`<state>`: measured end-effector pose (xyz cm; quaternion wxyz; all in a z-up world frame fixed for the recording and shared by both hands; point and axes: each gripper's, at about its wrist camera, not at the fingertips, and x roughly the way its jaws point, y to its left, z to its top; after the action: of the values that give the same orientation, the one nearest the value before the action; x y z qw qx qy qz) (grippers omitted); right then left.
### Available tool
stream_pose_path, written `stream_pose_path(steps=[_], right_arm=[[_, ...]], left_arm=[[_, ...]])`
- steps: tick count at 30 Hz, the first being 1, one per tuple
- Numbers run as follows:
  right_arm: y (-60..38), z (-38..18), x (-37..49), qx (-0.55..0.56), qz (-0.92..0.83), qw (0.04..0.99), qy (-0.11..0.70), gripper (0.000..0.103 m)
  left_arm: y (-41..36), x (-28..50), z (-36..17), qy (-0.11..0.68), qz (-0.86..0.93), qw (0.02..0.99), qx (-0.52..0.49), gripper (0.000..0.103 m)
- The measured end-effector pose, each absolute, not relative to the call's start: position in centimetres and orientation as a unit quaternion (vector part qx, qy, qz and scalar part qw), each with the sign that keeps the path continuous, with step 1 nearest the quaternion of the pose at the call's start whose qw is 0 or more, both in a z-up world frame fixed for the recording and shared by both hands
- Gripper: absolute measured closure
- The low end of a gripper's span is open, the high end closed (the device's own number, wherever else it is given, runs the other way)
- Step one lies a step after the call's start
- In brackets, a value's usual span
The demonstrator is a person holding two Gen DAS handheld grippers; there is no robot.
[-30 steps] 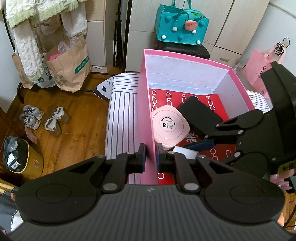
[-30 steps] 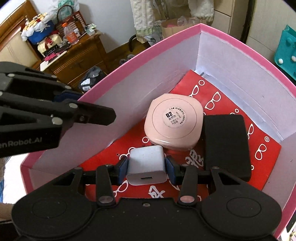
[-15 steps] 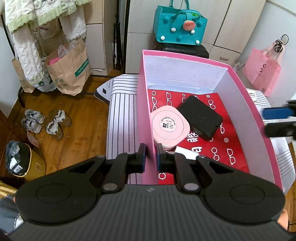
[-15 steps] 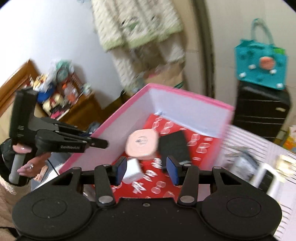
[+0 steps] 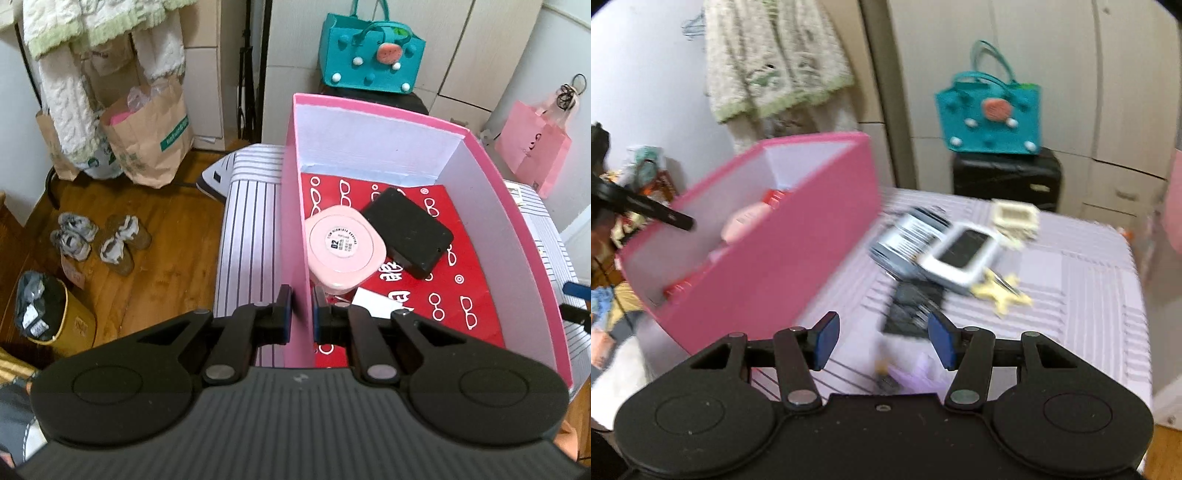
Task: Organize rigid objects
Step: 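Grasp the purple starfish with the right tool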
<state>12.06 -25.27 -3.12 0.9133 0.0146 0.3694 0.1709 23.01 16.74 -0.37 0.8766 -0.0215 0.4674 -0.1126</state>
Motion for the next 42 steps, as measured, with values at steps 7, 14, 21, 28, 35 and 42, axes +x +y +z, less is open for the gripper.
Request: stream_pose_path(steps=[7,14,21,28,35,42], right_arm=[[-27.9,-5.5,10.4,0.030,0.161,0.912,0.377,0.044],[-27.8,-7.8,9.9,0.046,0.141,0.918,0.369,0.049],[-26.9,-7.7,10.1,0.028,0.150,0.916,0.371,0.055],[-25.3,-7.8,10.2,-0.024,0.137,0.920,0.367,0.053],[-24.8,-8.1,10.5,-0.037,0.117,0.927,0.356,0.030],[-25.0,-7.9,10.5,-0.023,0.107,0.931,0.347,0.052]], left_arm=[[16.3,22.9,-0.8,0.470,-0.095,0.878,-0.020,0.095],[15.7,22.7,-1.6,0.464,-0.085,0.882,-0.009,0.095],[15.8,22.6,-1.6,0.463,-0.093,0.881,-0.005,0.095],[15.8,22.5,-1.7,0.460,-0.100,0.882,0.001,0.095],[16.0,22.4,-1.7,0.457,-0.103,0.883,-0.001,0.095],[16.0,22.4,-1.7,0.457,-0.104,0.883,-0.001,0.095]])
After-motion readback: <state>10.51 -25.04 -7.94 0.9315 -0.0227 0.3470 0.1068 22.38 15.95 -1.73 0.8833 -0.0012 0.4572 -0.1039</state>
